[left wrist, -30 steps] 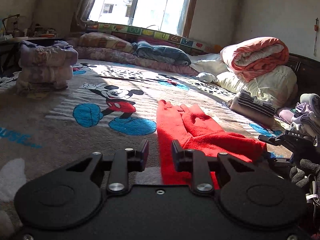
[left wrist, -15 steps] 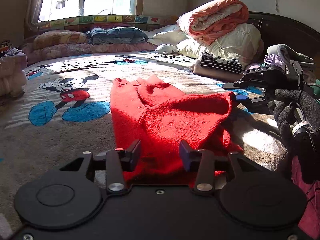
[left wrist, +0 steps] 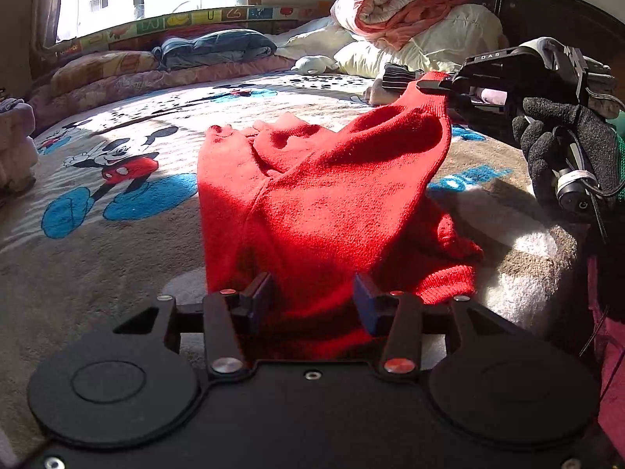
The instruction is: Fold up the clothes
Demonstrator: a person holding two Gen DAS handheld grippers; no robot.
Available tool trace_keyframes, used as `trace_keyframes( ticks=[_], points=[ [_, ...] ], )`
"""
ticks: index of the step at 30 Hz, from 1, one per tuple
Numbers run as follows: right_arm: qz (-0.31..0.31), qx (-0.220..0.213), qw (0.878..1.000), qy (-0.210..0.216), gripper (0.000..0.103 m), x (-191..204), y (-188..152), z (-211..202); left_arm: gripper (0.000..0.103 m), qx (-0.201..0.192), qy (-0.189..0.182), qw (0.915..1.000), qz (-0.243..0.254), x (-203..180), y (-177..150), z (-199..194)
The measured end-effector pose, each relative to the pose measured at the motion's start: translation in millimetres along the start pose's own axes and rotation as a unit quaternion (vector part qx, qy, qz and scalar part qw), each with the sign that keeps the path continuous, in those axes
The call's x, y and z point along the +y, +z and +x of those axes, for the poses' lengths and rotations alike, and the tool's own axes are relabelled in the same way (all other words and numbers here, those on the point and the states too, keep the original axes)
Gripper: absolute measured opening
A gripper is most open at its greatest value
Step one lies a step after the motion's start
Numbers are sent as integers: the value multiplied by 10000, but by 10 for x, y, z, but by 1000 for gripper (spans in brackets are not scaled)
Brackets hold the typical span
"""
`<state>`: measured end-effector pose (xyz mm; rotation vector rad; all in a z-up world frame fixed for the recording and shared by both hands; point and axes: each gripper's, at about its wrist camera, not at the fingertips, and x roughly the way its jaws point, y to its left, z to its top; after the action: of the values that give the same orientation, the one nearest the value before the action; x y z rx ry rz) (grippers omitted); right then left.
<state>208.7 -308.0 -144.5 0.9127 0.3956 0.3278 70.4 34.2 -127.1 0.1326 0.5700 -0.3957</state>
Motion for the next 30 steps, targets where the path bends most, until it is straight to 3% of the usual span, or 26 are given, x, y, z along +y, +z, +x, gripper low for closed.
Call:
trace_keyframes(
  ticks=[2,4,7,10,12,13,14,16,20,26,30],
  points=[
    [387,382,9973,-489,24,-233,19,61,47,-1,-28,10000,-6,-4,-9,-3],
    [801,418,9946,-513,45,-407,-59,-32,49,-5,-80,10000,-8,1,-9,-13],
    [1097,427,9923,-397,46,-484,-197,-183,50,-25,-123,9999,-11,16,-2,-70],
    [927,707,9926,-338,46,-409,-354,-217,51,-107,-177,9998,40,36,21,-153],
    [718,894,9929,-318,45,-334,-430,-194,52,-162,-248,9995,102,48,37,-195],
    [650,969,9926,-323,39,-307,-453,-176,54,-180,-286,9994,125,53,41,-208],
    [655,1019,9921,-339,22,-302,-463,-155,54,-186,-315,9992,149,54,41,-210],
    [777,974,9917,-331,8,-289,-475,-161,56,-180,-341,9991,193,59,37,-208],
    [1112,774,9906,-206,6,-201,-440,-230,59,-191,-406,9984,338,104,22,-229],
    [1095,675,9916,-102,6,119,-239,-222,64,-113,-774,9954,547,158,4,-137],
    [864,716,9936,-117,6,423,-127,-141,80,220,-832,9913,997,55,-90,12]
  ],
)
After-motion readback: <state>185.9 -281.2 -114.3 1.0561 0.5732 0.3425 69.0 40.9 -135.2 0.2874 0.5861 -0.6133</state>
